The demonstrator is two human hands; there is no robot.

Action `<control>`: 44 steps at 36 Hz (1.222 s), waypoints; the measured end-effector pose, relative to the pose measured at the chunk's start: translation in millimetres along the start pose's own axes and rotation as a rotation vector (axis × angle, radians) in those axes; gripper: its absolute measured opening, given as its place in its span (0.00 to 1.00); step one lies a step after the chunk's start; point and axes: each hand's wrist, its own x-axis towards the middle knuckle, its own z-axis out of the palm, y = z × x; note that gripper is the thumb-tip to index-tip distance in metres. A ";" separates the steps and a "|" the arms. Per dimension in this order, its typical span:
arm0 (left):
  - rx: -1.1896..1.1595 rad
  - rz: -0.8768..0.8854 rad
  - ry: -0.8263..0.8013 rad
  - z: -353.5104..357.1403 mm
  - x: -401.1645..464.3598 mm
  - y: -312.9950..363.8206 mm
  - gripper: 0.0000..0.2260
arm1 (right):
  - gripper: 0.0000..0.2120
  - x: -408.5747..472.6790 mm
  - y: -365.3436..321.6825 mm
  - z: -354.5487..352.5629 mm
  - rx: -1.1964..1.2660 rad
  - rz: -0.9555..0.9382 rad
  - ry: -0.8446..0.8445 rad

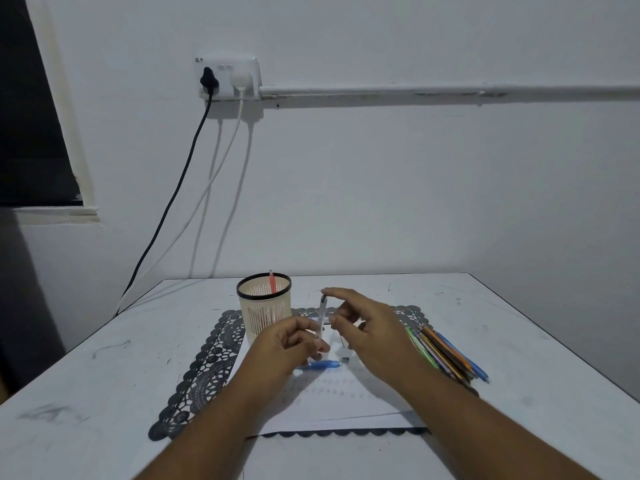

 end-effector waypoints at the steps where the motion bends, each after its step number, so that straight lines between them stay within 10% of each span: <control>1: -0.005 0.006 -0.007 -0.1 0.5 -0.2 0.11 | 0.19 0.7 0.4 -0.2 0.028 0.012 0.009; 7: -0.111 0.063 -0.037 1.9 0.4 3.5 0.20 | 0.14 6.5 6.6 -1.4 0.420 0.278 0.155; 15: -0.077 0.149 0.077 3.7 3.4 9.3 0.03 | 0.05 8.5 29.0 -8.5 0.666 0.622 0.273; 25: 0.072 0.227 0.085 8.0 19.6 15.9 0.18 | 0.05 9.5 27.6 -11.8 0.683 0.632 0.262; 29: -0.006 0.087 0.114 13.4 31.2 20.6 0.07 | 0.06 10.5 29.2 -14.3 0.679 0.646 0.260; 36: -0.077 -0.046 0.135 21.0 55.2 31.0 0.24 | 0.05 9.8 31.2 -19.5 0.698 0.658 0.272; 44: 0.557 -0.059 0.077 39.9 79.8 30.9 0.22 | 0.05 10.3 35.4 -23.4 0.746 0.664 0.287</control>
